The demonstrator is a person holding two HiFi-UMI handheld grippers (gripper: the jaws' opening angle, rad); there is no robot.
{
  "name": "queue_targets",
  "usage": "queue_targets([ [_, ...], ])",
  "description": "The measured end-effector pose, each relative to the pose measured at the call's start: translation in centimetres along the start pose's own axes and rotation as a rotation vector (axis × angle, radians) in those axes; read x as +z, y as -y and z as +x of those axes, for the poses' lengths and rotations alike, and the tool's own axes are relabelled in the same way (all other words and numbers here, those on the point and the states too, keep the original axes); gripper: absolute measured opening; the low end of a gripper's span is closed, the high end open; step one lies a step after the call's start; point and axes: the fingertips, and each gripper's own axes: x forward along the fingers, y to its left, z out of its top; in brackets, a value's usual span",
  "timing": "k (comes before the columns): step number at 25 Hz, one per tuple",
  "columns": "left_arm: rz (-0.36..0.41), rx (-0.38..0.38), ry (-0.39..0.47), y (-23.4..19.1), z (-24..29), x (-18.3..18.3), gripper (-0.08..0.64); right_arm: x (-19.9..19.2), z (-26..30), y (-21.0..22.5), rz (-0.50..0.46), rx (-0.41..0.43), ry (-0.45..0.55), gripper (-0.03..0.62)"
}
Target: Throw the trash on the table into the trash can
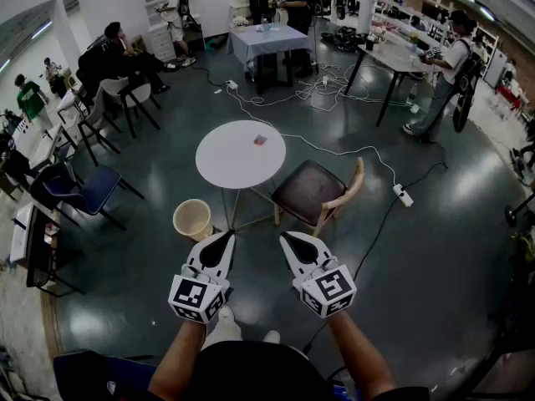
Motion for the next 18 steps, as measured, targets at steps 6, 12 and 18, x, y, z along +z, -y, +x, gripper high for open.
queue_targets([
  [6,-0.012,0.008,0.006,-1.7,-1.0,0.2,0.014,0.2,1.7,-1.4,-0.002,0.004,-0.009,0.017],
  [12,-0.048,0.017,0.015,-1.8,-1.2,-0.2,0.014,-0.1,1.9,-1.3,0.010,0.011,-0.005,0.017],
  [18,-0.048,0.025,0.014,-1.6,-1.7,-0.4,0.014,-0.3,1.6,-1.4,0.016,0.013,-0.001,0.017],
])
